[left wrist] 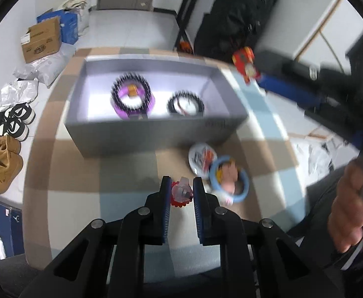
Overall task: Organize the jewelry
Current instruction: 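Close the left gripper on the red pacifier, then carry the red pacifier and red-and-clear toy into the grey box and open both grippers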
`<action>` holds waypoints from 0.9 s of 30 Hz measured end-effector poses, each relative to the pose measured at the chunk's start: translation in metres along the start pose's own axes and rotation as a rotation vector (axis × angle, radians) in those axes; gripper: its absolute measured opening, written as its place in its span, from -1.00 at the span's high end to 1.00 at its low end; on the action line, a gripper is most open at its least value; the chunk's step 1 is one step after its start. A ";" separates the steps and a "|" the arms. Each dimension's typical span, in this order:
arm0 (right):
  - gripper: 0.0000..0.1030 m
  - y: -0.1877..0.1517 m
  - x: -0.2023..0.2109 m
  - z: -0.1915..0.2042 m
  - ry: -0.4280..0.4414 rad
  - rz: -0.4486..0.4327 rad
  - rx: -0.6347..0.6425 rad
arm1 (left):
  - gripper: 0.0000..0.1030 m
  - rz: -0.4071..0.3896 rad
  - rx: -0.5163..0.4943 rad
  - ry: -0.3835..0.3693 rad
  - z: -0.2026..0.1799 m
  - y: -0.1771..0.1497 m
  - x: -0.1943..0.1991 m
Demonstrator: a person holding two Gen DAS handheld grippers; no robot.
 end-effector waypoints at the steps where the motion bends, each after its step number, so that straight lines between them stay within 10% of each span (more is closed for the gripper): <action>1: 0.43 0.002 -0.001 0.000 0.003 -0.003 -0.001 | 0.76 -0.014 0.008 -0.004 0.000 0.004 0.000; 8: 0.43 0.017 -0.005 -0.008 0.016 -0.021 -0.029 | 0.76 -0.120 0.035 -0.022 -0.008 0.041 0.008; 27: 0.43 0.043 -0.040 -0.034 -0.024 0.057 -0.065 | 0.76 -0.079 0.170 -0.038 0.025 0.091 -0.029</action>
Point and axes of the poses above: each gripper's, at about its wrist camera, not at the fingertips, and x roughly against the way its jaws point, z to its left, y to its top, the point moved 5 cm from there along -x, roughly the way its jaws point, and after that the axes turned 2 degrees about -x, right-handed, at the moved point
